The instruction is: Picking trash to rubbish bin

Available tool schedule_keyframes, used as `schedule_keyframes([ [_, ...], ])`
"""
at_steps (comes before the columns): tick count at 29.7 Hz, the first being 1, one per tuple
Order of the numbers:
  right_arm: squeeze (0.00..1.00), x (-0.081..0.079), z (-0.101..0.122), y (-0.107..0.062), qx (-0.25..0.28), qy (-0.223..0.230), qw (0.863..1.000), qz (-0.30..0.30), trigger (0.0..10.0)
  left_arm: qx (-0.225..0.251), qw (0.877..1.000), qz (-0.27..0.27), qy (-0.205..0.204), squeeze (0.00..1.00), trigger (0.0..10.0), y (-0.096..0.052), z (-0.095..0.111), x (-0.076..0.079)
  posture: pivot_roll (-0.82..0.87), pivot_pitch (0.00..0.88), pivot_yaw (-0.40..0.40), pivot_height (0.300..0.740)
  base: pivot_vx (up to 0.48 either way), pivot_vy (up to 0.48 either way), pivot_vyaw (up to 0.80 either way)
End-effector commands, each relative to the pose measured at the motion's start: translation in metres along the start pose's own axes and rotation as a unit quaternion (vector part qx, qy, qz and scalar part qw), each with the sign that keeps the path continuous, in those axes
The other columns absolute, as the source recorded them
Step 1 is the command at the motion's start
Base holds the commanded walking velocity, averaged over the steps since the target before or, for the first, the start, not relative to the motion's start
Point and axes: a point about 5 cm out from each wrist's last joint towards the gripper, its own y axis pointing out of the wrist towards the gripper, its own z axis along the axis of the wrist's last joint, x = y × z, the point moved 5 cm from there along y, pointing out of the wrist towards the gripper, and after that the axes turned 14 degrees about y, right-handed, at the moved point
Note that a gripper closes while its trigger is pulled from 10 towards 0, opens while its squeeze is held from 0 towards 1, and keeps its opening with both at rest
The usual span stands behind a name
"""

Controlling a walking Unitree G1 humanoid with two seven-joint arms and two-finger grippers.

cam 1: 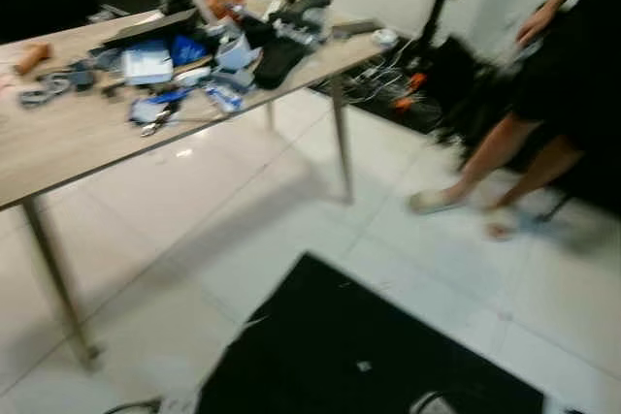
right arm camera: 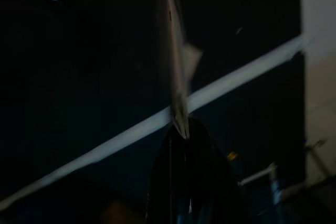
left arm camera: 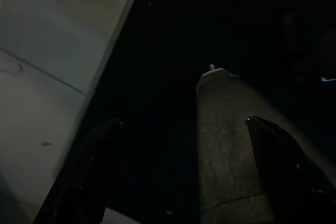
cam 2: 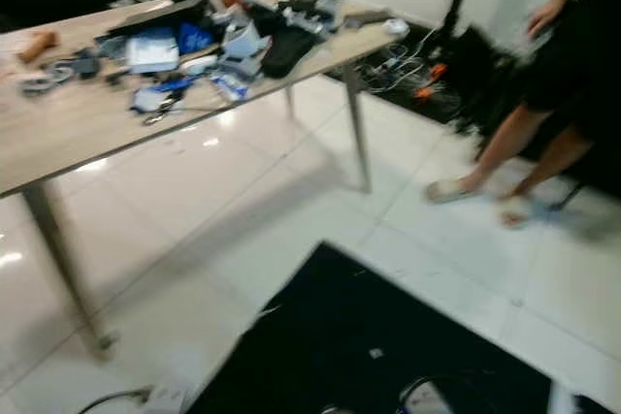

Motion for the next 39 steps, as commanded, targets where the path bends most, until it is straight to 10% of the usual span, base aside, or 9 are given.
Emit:
schedule_keyframes([
  [1, 0.0, -0.0011, 0.0003, 0.0001, 0.004, 0.014, 1.0, 0.001, 10.0, -0.015, 1.0, -0.01, 0.007, 0.0, 10.0, -0.001, -0.0096, 0.0062, -0.08, 0.067, 0.037, 0.74, 0.0, 0.0, -0.8],
  [25, 0.0, 0.0021, 0.0032, -0.0001, 0.016, 0.043, 0.999, -0.003, 10.0, -0.011, 1.0, -0.016, 0.024, 0.0, 10.0, -0.0007, -0.0069, 0.0073, -0.09, 0.053, 0.036, 0.74, 0.0, 0.0, -0.8],
  [26, 0.0, 0.002, 0.0035, -0.0001, 0.016, 0.048, 0.999, -0.002, 0.0, -0.011, 1.0, -0.016, 0.024, 0.0, 10.0, -0.0006, -0.0067, 0.0074, -0.09, 0.055, 0.036, 0.74, 0.0, 0.0, -0.8],
  [28, 0.0, 0.0024, 0.0042, -0.0001, 0.017, 0.052, 0.999, -0.003, 0.0, -0.011, 1.0, -0.016, 0.024, 0.0, 10.0, -0.0006, -0.0065, 0.0076, -0.08, 0.056, 0.035, 0.74, 0.0, 0.0, -0.8],
  [29, 0.0, 0.0029, 0.0048, -0.0002, 0.018, 0.054, 0.998, -0.005, 10.0, -0.011, 1.0, -0.016, 0.023, 0.0, 10.0, -0.0006, -0.0067, 0.0079, -0.08, 0.058, 0.035, 0.74, 0.0, 0.0, -0.8],
  [39, 0.0, 0.002, 0.0064, -0.0001, 0.02, 0.08, 0.997, -0.003, 10.0, -0.014, 1.0, -0.018, 0.021, 0.0, 10.0, -0.0009, -0.009, 0.0095, -0.08, 0.061, 0.035, 0.74, 0.0, 0.0, -0.8],
])
